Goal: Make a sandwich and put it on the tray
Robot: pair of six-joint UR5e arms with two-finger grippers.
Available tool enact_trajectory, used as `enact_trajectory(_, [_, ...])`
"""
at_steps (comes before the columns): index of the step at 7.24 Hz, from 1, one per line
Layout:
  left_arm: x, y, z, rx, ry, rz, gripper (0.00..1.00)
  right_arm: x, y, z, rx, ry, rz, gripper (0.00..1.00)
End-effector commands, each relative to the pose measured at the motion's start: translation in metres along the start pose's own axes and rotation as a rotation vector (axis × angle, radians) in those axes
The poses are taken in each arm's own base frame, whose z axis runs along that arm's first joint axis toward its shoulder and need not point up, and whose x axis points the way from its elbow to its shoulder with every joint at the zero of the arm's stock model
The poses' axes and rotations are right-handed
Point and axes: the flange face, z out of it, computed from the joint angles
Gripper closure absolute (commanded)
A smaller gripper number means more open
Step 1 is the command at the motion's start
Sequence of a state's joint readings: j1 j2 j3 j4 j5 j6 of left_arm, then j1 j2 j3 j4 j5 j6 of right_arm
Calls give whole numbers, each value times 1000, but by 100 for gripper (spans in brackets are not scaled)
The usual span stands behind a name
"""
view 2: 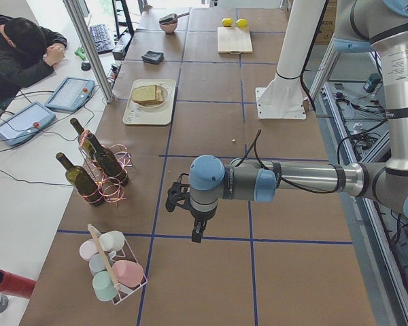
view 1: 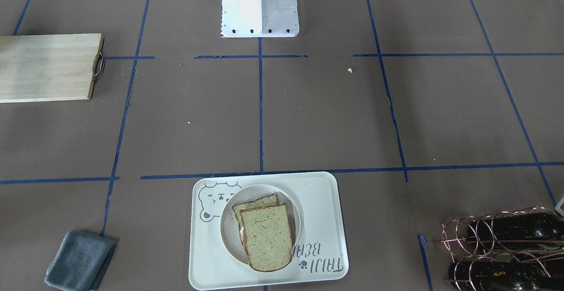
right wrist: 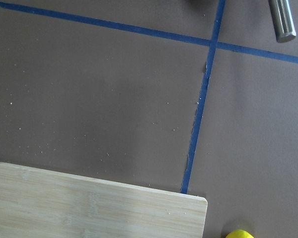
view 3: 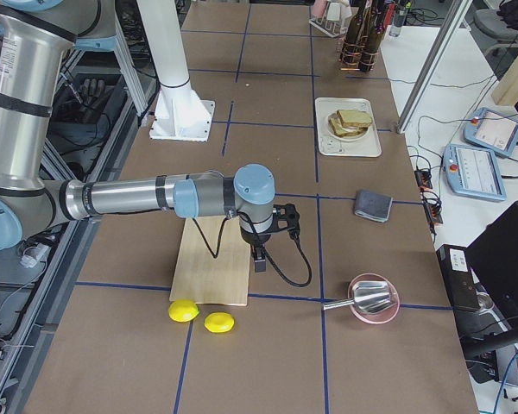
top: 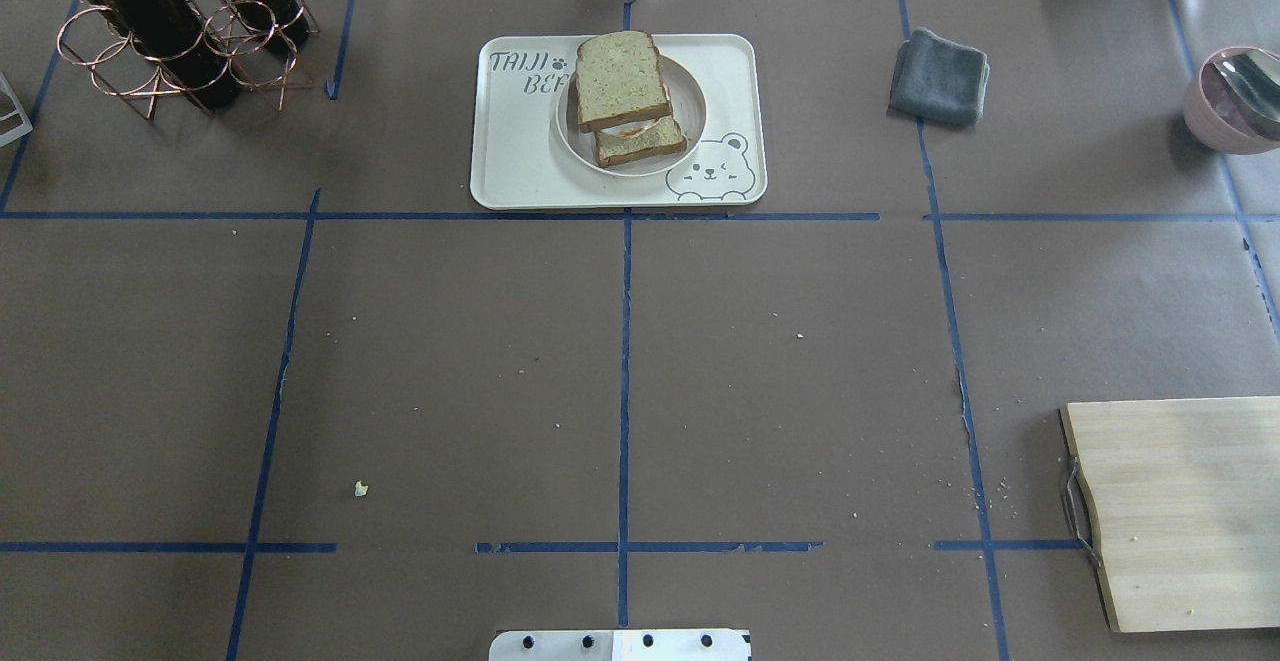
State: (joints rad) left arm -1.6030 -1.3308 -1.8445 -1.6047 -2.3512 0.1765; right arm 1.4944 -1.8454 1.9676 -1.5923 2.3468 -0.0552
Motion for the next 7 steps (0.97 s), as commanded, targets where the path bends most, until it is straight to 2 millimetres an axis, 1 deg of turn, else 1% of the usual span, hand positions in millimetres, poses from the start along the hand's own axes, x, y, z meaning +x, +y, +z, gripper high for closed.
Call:
enact_trajectory(1, [0, 0, 0, 1, 0, -1, 0, -1, 0, 2, -4, -1, -3, 0])
enact_trajectory(7, [-2, 1, 2, -4, 1, -8, 0, -4, -1, 5, -13, -3, -11, 0])
